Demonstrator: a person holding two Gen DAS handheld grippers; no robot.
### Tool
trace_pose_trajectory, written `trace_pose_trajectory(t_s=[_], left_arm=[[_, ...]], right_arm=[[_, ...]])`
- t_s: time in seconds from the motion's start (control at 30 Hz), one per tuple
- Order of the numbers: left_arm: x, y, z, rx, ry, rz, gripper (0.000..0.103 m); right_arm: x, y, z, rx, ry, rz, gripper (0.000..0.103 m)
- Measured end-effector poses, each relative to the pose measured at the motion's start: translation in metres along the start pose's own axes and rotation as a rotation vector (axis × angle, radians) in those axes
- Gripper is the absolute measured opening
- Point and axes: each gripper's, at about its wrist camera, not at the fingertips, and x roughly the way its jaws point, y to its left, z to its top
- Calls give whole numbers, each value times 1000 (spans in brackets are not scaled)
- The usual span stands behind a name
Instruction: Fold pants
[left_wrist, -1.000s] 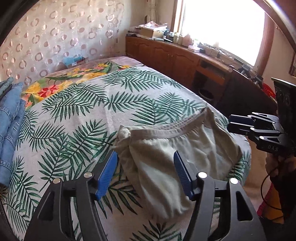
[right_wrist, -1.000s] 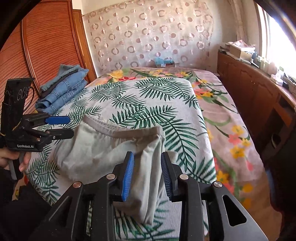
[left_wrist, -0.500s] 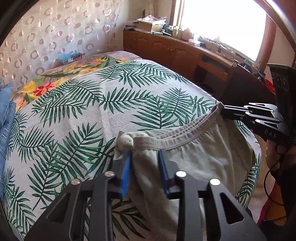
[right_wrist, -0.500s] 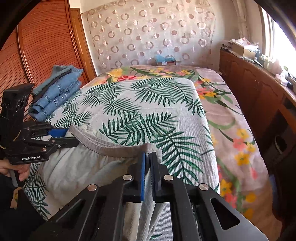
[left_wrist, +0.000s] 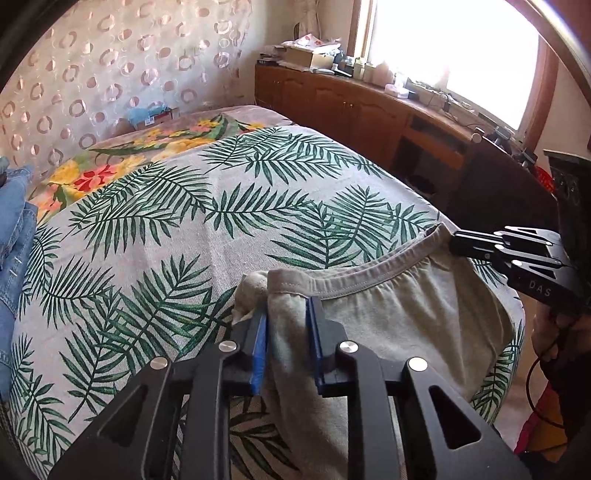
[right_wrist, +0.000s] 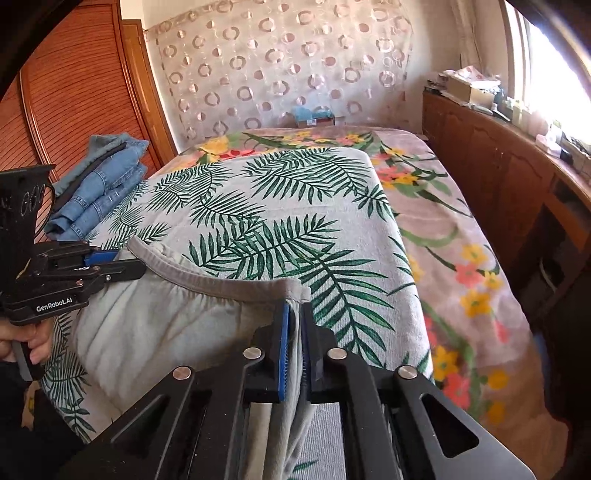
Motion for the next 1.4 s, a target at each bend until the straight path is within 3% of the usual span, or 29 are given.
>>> trace_pose_trajectory(t_s=[0.17,0.3,0.57,0.63,0.7,1.23,1.33,1.4], left_arm=[[-16,-5,-4,6,-23,23,28],[-25,-10,-12,24,-28,21,46],[-14,-9,-25,28,12,49,47],[-9,-8,-27,26,24,52,47],[-6,-8,-29,29,31,56,47],[-3,-5,-33,9,24,52,48],[-3,-5,-34,4,16,70,56],[-3,-4,-35,-2,7,86,64]], right_arm=[[-21,3,-11,-4,-11,12,11],[-30,10,-25,-22,9,33,16],[-28,9,-36,-52,57,29,16],[-29,8,-36,-66,57,34,5],[-34,7,-36,-70,44,3,3],[-50,3,-37,-16,12,-20,3],[-49,3,-36,-10,5,-27,5],[-48,3,-35,-9,2,-33,11]])
